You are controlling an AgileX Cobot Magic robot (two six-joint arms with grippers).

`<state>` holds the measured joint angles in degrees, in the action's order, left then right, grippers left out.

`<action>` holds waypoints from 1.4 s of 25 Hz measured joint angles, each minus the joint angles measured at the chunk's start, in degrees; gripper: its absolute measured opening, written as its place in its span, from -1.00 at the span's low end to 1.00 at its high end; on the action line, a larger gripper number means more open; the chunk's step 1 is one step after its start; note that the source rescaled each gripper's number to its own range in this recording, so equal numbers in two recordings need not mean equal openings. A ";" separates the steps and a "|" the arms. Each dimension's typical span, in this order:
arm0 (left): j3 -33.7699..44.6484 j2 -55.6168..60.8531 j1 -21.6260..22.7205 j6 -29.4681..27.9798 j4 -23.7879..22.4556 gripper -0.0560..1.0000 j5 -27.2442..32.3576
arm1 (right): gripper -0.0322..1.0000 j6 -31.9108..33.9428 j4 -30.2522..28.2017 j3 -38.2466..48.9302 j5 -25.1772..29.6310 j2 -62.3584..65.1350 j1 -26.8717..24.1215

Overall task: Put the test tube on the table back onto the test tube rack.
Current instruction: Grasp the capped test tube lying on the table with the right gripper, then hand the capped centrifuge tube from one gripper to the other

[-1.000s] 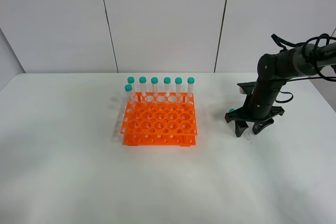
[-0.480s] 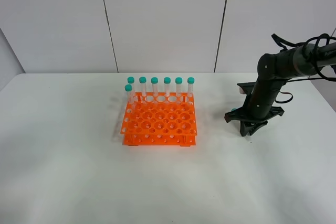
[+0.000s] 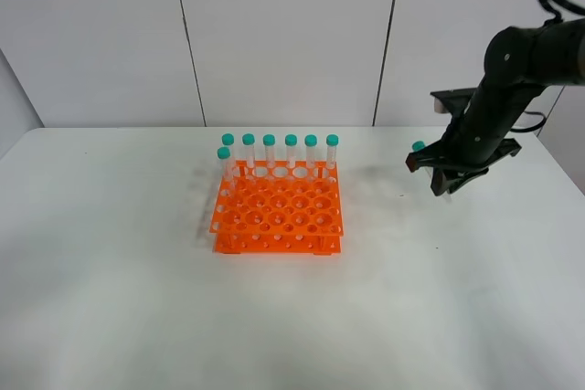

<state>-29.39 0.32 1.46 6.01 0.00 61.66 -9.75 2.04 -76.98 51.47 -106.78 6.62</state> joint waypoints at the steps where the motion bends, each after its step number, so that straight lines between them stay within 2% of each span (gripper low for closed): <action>1: 0.00 0.00 0.00 0.00 0.00 1.00 0.00 | -0.87 -0.35 0.00 0.00 0.13 2.12 0.00; 6: 0.11 0.00 0.00 0.00 0.00 1.00 0.00 | -0.87 -1.04 0.25 0.00 -0.19 13.17 0.00; 9: 0.11 0.00 0.00 0.00 0.00 1.00 0.00 | -0.87 -2.70 3.11 0.00 -1.10 20.23 0.00; 12: 0.11 0.00 0.00 0.00 0.00 1.00 0.00 | -0.87 -7.24 8.86 0.00 -4.19 26.26 0.00; 17: 0.11 0.00 0.00 0.00 0.00 1.00 0.00 | -0.87 -17.82 22.93 0.73 -10.27 33.12 0.07; 18: 0.11 0.00 0.00 0.00 0.00 1.00 0.00 | -0.87 -19.52 24.19 1.32 -10.86 33.90 0.74; 20: 0.11 0.00 0.00 0.00 0.00 1.00 0.00 | -0.87 -20.97 24.48 2.89 -11.80 34.83 2.92; 23: 0.11 0.00 0.00 0.00 0.00 1.00 0.00 | -0.87 -18.99 20.58 6.88 -15.76 34.97 8.02; 27: 0.11 0.00 0.00 0.00 0.00 1.00 0.00 | -0.87 -13.19 12.70 15.33 -25.87 34.97 16.74; 31: 0.11 0.00 0.00 0.00 0.00 1.00 0.00 | -0.87 -11.43 11.89 24.71 -41.72 34.97 25.50; 35: 0.11 0.00 0.00 0.00 -0.33 1.00 0.00 | -0.87 -11.60 11.89 34.00 -59.92 35.02 32.84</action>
<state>-29.28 0.32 1.46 6.01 -0.33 61.66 -21.35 13.92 -42.98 -8.45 -71.76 39.46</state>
